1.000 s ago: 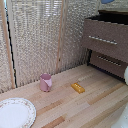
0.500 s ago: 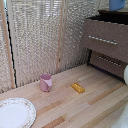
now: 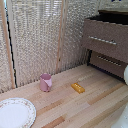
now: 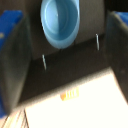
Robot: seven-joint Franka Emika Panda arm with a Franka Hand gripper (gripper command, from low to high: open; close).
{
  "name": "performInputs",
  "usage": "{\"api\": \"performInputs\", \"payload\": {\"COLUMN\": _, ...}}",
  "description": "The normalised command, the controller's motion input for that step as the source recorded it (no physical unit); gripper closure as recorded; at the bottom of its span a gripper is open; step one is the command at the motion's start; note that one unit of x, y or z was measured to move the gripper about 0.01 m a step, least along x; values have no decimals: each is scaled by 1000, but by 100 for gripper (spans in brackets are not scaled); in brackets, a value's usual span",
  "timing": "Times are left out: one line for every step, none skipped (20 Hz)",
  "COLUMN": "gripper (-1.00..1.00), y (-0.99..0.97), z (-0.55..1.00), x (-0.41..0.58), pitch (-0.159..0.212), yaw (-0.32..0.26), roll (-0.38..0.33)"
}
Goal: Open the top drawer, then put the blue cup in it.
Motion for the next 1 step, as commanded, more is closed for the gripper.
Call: {"api": "performInputs", "payload": {"gripper": -100, "y": 129, "z": 351, "x": 183, "pitch": -52, "yaw": 0, "roll": 214}}
